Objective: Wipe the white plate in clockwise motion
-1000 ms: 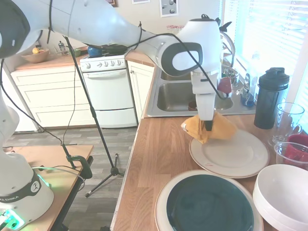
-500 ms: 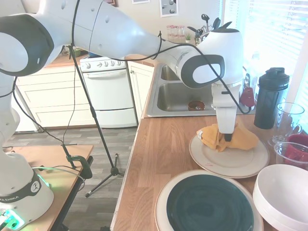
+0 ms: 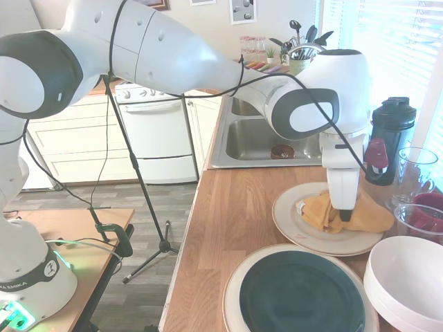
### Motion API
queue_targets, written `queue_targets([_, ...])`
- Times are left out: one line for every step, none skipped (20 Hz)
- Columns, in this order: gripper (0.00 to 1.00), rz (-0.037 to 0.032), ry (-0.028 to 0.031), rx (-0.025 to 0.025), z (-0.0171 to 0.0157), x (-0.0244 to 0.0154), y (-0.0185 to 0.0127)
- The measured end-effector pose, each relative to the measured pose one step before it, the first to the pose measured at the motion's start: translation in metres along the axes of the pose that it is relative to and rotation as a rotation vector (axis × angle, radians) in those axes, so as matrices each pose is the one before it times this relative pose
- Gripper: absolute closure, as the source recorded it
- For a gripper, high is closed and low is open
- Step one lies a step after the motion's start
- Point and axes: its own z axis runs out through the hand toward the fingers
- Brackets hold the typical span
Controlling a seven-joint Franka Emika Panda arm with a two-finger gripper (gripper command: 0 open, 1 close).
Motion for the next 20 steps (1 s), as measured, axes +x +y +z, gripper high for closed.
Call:
queue_targets([1.0, -0.00616, 0.00553, -0.00601, 0.00031, 0.00153, 0.00251])
queue_targets([1.0, -0.00561, 0.00265, -0.00727, 0.0, 0.00053, 0.00381])
queue_targets([1.0, -0.00442, 0.00154, -0.00795, -0.00024, 0.00012, 0.00445])
queue_targets([1.0, -0.00343, 0.00051, -0.00861, -0.00081, -0.00043, 0.00565])
queue_targets([1.0, -0.00383, -0.00173, -0.0082, -0.00148, -0.00129, 0.00621])
queue_targets([1.0, -0.00539, -0.00234, -0.00815, -0.00177, -0.0019, 0.00664])
queue_targets([1.0, -0.0058, -0.00122, -0.00788, -0.00192, -0.0024, 0.00689])
queue_targets([1.0, -0.00562, -0.00058, -0.00701, -0.0023, -0.00293, 0.00667])
queue_targets([1.0, -0.00552, -0.00131, -0.00503, -0.00245, -0.0038, 0.0063])
queue_targets([1.0, -0.00663, -0.00183, -0.00419, -0.00216, -0.00483, 0.0057])
queue_targets([1.0, -0.00826, -0.00292, -0.0022, -0.00186, -0.00606, 0.005])
queue_targets([1.0, -0.00991, -0.00329, -0.00099, -0.00168, -0.00713, 0.00404])
queue_targets([1.0, -0.01136, -0.0028, -0.00065, -0.00127, -0.00802, 0.00333])
queue_targets([1.0, -0.01131, -0.00303, -0.0012, -0.00078, -0.00808, 0.00254])
queue_targets([1.0, -0.00999, -0.00356, 0.00064, -0.00031, -0.00829, 0.00178])
queue_targets([1.0, -0.00869, -0.00315, 0.00122, 0.00001, -0.00774, 0.00108])
queue_targets([1.0, -0.00689, -0.00315, 0.00103, -0.00009, -0.00729, 0.00022])
queue_targets([1.0, -0.00494, -0.00335, -0.00011, 0.00007, -0.00718, -0.0007])
queue_targets([1.0, -0.00444, -0.00316, 0.00026, -0.00005, -0.00636, -0.00148])
queue_targets([1.0, -0.00293, -0.00321, 0.00058, -0.00003, -0.00586, -0.0017])
